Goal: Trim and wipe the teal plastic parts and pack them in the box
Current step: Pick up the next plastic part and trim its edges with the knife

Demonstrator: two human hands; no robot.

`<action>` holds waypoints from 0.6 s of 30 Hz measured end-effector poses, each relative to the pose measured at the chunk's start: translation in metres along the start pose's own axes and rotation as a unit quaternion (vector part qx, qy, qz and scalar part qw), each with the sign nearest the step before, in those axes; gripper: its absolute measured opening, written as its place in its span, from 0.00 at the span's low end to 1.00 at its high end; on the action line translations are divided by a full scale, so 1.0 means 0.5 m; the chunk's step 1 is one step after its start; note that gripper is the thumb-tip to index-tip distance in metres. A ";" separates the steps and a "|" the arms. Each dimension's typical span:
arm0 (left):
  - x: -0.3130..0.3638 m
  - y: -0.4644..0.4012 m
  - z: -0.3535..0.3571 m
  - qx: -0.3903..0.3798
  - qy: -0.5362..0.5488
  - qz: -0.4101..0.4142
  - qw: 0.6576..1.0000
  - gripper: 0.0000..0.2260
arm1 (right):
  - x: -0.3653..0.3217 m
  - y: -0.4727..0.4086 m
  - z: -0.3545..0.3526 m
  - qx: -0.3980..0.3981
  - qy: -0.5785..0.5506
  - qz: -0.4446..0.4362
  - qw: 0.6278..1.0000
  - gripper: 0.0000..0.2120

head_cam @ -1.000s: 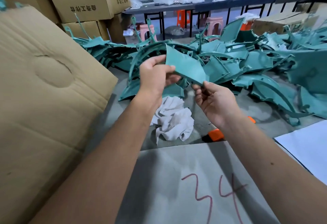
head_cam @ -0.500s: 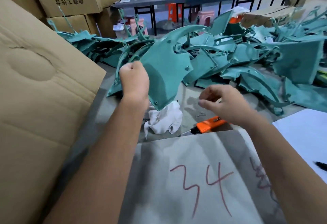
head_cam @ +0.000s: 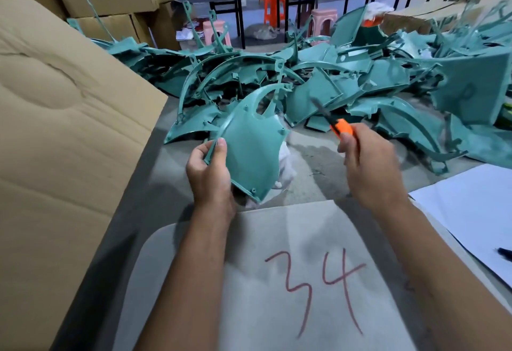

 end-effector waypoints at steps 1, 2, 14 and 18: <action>-0.001 -0.003 -0.001 -0.015 0.002 -0.013 1.000 0.02 | -0.015 0.005 0.001 0.025 -0.033 -0.023 0.999 0.21; 0.000 -0.002 0.001 -0.031 0.006 -0.024 0.999 0.03 | -0.029 0.011 0.003 0.032 -0.053 -0.051 0.997 0.21; 0.024 0.003 -0.003 -0.239 0.042 -0.109 0.964 0.09 | -0.057 0.026 0.025 -0.010 -0.078 -0.084 0.993 0.23; 0.013 0.005 0.002 -0.256 0.069 -0.139 0.954 0.09 | -0.067 0.028 0.027 0.024 -0.086 -0.065 0.994 0.21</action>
Point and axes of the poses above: each hand's wrist, its own y-axis away from the middle knuckle, its own z-axis out of the palm, x = y × z, the point moved 2 cm from there along -y, towards the middle knuckle, and after that the axes turned 1 degree about z, right-handed, at the moved point
